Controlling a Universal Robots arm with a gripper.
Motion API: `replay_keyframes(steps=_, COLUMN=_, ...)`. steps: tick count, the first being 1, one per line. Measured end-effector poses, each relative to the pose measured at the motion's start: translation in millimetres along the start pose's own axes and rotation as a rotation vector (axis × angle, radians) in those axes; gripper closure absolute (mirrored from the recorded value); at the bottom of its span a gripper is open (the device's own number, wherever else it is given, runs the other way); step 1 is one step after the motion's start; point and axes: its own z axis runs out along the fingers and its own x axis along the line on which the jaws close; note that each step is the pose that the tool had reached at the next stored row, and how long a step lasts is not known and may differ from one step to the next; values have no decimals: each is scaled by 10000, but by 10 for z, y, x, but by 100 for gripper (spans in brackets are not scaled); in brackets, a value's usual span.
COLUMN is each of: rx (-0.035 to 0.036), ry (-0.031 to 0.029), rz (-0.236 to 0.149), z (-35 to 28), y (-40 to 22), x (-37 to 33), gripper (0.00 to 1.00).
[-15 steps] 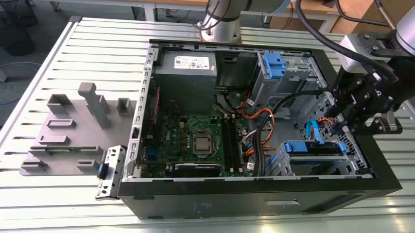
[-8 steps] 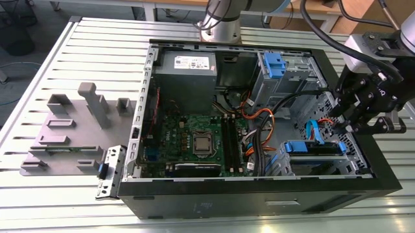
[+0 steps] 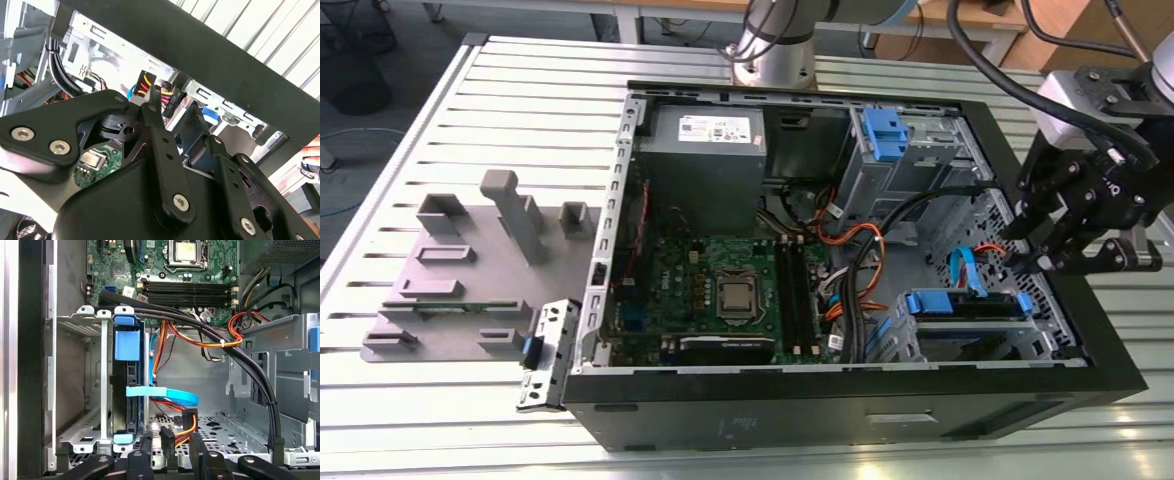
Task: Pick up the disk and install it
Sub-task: 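Insert the second disk wire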
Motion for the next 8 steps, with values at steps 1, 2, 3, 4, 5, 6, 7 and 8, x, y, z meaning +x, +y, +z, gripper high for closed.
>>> replay_keyframes(steps=1, rx=0, ry=2, rz=1, z=4, y=-6, x=-5, gripper=58)
replay_keyframes(steps=2, rx=-1, ry=7, rz=0, z=9, y=-13, x=-9, gripper=58)
replay_keyframes(steps=3, rx=-2, ry=15, rz=0, z=15, y=-19, x=-12, gripper=58)
replay_keyframes(steps=4, rx=-3, ry=24, rz=1, z=21, y=-25, x=-16, gripper=58)
replay_keyframes(steps=5, rx=-4, ry=30, rz=1, z=26, y=-30, x=-19, gripper=58)
replay_keyframes(steps=6, rx=-4, ry=34, rz=1, z=29, y=-35, x=-22, gripper=58)
replay_keyframes(steps=7, rx=-5, ry=33, rz=0, z=30, y=-37, x=-23, gripper=58)
replay_keyframes(steps=8, rx=-5, ry=35, rz=1, z=30, y=-37, x=-23, gripper=58)
